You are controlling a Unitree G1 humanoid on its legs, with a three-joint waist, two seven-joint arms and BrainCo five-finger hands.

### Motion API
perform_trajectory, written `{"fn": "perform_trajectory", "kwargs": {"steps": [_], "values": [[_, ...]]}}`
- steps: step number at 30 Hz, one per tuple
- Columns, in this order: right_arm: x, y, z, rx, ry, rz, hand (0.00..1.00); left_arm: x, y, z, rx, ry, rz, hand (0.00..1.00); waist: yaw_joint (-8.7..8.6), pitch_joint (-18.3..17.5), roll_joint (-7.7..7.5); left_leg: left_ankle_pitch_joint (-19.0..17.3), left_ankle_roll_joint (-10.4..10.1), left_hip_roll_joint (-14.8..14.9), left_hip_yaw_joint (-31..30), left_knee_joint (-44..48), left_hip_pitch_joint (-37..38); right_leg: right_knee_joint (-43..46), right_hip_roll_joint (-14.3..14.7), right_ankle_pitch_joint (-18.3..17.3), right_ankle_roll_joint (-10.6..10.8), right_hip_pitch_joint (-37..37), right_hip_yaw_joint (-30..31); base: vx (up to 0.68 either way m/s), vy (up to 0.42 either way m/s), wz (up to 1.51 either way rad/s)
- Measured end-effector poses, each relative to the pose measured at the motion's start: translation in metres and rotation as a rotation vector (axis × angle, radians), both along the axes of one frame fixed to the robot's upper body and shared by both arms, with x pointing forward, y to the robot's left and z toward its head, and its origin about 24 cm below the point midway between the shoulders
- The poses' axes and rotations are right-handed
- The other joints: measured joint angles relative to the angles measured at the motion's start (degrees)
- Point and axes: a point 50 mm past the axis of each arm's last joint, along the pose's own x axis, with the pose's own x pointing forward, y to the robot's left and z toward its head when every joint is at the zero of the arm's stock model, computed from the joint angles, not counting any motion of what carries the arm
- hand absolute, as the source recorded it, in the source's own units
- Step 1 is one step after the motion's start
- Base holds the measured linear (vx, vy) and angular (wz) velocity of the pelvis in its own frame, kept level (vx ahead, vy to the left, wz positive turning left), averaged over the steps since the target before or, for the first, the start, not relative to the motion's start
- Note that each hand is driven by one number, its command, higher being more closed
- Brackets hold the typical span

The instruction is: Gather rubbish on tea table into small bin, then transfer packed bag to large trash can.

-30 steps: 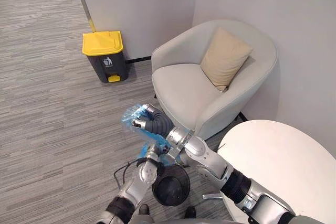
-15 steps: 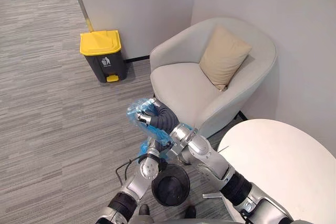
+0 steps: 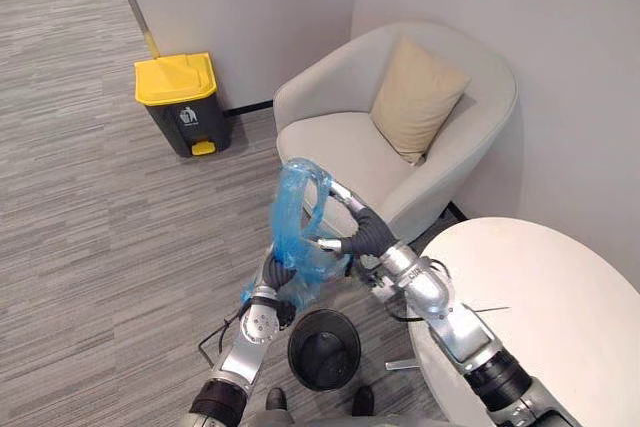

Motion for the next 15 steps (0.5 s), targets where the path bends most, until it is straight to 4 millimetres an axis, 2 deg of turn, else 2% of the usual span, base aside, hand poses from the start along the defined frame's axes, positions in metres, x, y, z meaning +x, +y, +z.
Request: {"fn": "perform_trajectory", "kwargs": {"steps": [5, 9, 15], "values": [[-0.005, -0.026, -0.016, -0.113, 0.009, -0.102, 0.00, -0.008, 0.013, -0.007, -0.019, 0.030, 0.062, 1.00, -0.11, 0.0, 0.02, -0.5, 0.0, 0.0, 0.2, 0.0, 0.1, 0.0, 0.0, -0.2, 0.1, 0.0, 0.2, 0.01, 0.005, -0.01], [-0.010, -0.039, -0.024, -0.087, 0.047, -0.174, 0.00, -0.016, 0.025, -0.012, -0.048, 0.054, 0.124, 1.00, -0.26, 0.0, 0.05, -1.0, 0.3, -0.1, 0.4, 0.2, 0.1, 0.0, -0.1, -0.4, 0.1, 0.0, 0.3, 0.00, 0.000, 0.00], [-0.013, -0.059, -0.032, -0.002, 0.097, -0.320, 0.00, -0.030, 0.043, -0.023, -0.074, 0.106, 0.216, 1.00, -1.52, 0.1, 0.14, -1.4, 0.1, -0.1, 0.5, 0.3, 0.1, 0.0, -0.1, -0.8, 0.3, 0.0, 0.3, 0.00, 0.000, 0.00]]}}
